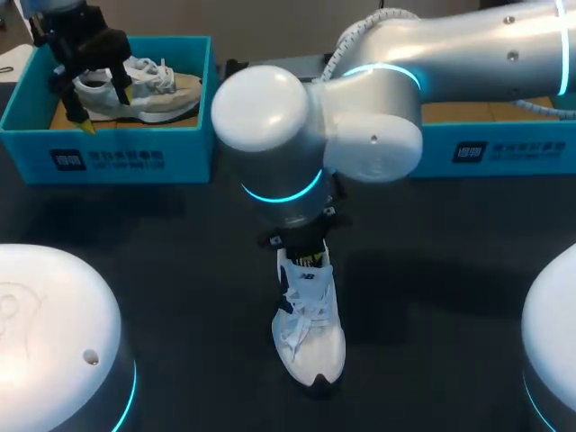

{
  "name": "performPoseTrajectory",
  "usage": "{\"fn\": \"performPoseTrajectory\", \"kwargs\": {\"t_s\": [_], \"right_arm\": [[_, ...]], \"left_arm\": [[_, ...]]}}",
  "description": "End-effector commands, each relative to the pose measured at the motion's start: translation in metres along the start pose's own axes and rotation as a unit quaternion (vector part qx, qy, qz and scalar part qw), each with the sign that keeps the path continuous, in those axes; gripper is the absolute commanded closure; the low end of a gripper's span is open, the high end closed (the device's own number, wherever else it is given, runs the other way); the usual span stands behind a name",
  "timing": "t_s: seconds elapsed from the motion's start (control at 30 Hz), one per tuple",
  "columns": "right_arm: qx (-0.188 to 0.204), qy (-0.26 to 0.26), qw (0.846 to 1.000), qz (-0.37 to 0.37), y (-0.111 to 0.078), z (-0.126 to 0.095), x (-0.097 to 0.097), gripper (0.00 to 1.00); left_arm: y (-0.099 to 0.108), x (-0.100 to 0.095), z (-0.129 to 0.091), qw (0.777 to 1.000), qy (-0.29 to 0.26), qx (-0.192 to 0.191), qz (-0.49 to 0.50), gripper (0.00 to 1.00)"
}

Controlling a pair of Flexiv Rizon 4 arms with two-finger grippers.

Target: Take the shoe out of the shoebox, open the shoe tongue, remove and reinsert the insole, then place the shoe into the shoebox

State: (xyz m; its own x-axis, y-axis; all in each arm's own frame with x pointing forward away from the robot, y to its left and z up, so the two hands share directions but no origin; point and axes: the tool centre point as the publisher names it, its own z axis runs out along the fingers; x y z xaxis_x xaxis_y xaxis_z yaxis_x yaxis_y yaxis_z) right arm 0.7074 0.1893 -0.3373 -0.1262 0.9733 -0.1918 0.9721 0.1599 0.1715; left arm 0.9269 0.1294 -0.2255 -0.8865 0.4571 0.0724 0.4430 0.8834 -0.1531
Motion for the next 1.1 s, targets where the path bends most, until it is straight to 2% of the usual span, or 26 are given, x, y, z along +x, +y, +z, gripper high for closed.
{"fn": "performPoseTrajectory", "kwargs": {"t_s": [0.03, 0.5, 0.93, 1.1], "right_arm": [[-0.003, 0.010, 1.000, -0.002, 0.000, 0.013, -0.004, 1.00], [0.009, -0.014, 1.000, 0.004, 0.014, 0.042, -0.006, 1.00], [0.020, -0.011, 0.999, 0.030, 0.007, 0.067, 0.001, 1.00], [0.020, -0.005, 0.999, 0.030, 0.010, 0.069, 0.006, 1.00]], "left_arm": [[0.000, 0.000, 0.000, 1.000, 0.000, -0.001, 0.000, 0.00], [0.000, 0.000, 0.000, 1.000, 0.000, -0.001, 0.000, 0.00], [0.000, 0.000, 0.000, 1.000, 0.000, -0.001, 0.000, 0.00], [0.000, 0.000, 0.000, 1.000, 0.000, -0.001, 0.000, 0.00]]}}
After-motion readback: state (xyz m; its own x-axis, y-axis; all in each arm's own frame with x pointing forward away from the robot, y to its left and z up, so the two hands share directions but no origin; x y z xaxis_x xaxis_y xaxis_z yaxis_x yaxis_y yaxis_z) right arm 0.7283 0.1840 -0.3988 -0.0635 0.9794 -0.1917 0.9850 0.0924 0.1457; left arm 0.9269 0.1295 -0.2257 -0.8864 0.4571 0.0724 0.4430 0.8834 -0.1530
